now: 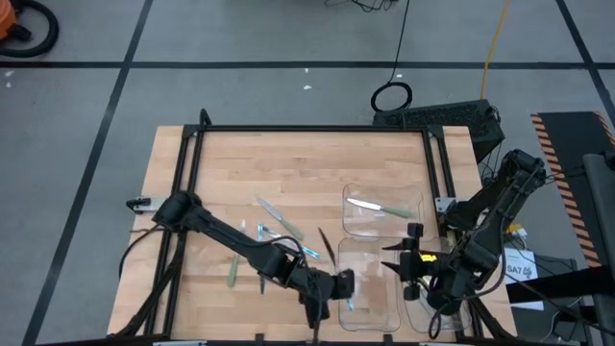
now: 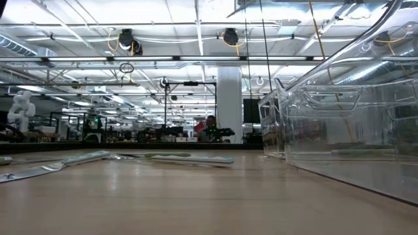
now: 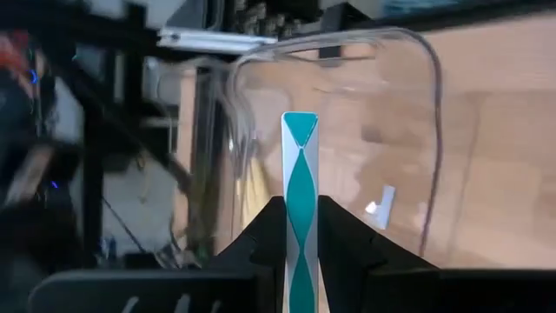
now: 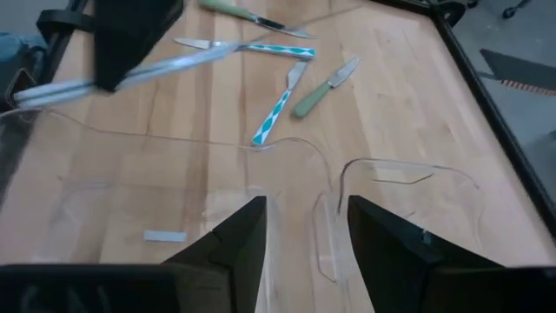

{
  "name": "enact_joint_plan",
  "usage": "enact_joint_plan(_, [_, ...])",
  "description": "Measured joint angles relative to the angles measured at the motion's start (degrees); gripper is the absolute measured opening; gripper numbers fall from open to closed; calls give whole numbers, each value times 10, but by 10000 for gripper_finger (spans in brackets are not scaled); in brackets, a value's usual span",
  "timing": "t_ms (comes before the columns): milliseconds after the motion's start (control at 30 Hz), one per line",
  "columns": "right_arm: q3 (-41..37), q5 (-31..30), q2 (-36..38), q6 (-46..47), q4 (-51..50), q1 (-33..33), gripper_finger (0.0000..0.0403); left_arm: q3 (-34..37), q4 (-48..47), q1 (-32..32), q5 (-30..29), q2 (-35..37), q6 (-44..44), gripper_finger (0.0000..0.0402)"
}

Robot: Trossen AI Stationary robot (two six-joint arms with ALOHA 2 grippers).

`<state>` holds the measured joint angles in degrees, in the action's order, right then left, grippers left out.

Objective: Sort silverware by color (type)
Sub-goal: Put the blue knife into the bottom left transparent bin

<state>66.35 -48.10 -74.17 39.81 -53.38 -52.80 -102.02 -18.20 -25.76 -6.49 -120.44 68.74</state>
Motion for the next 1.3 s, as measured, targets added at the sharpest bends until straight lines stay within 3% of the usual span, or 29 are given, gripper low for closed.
enact_joint_plan(167, [0, -1, 0, 0, -1, -1, 155, 1, 18, -2, 11, -26, 108, 49])
enact_joint_plan(367, [0, -1, 0, 0, 0, -1, 155, 1, 49, 8, 54, -42, 141, 49])
enact_joint_plan(767, [0, -2, 0, -1, -1, -1, 155, 1, 47, 22, 155, -49, 137, 49])
enact_joint_plan(1300, [0, -3, 0, -2, -1, -1, 155, 1, 63, 34, 151, -61, 86, 64])
